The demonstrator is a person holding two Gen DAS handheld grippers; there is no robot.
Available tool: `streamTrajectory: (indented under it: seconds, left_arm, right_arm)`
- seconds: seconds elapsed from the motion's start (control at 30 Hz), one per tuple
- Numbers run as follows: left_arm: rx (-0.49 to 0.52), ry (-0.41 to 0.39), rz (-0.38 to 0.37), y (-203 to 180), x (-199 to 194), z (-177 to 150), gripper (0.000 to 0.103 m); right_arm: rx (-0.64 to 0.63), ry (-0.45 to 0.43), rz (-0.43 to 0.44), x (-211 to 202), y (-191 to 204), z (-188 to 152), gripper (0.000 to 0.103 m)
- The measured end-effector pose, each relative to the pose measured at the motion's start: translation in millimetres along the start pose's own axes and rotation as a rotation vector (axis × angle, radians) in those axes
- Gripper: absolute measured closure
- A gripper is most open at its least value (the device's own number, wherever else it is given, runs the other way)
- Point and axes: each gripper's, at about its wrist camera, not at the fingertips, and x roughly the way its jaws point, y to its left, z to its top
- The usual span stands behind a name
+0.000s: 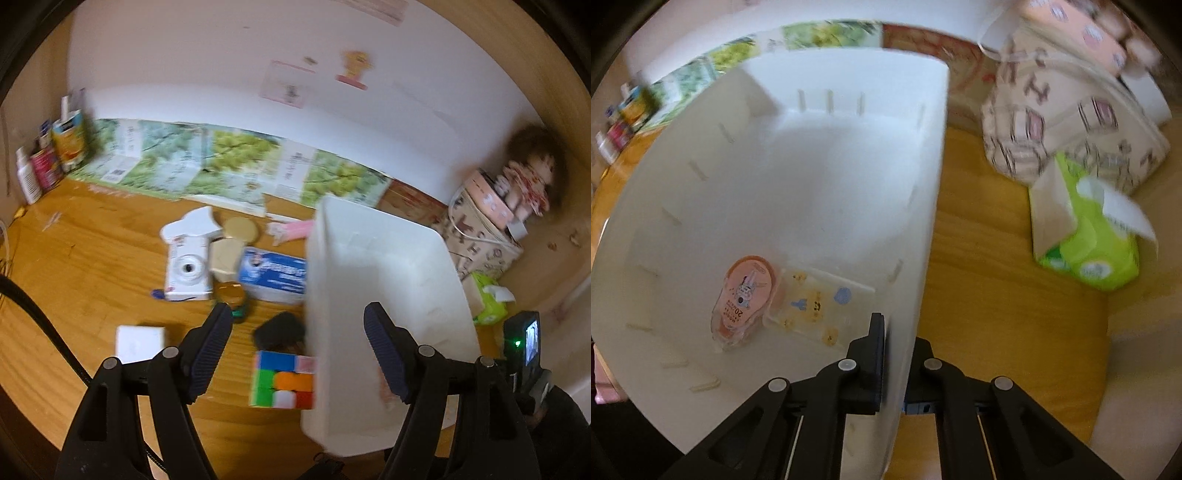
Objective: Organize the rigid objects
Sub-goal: 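Move the left gripper to the white square charger and grasp it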
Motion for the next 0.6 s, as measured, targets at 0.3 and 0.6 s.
streamTrajectory:
  seconds: [0.3,0.6]
  left_arm:
    - [-0.094,0.020,0.097,56,-12,-5,0.026]
    - [-0.168,0.141,0.170,105,3,-11,0.022]
  right_arm:
    - [0.174,0.070,-0.011,-1,-6,4,0.098]
    - [0.305,0.092,0.000,-7,-14,-2,0.098]
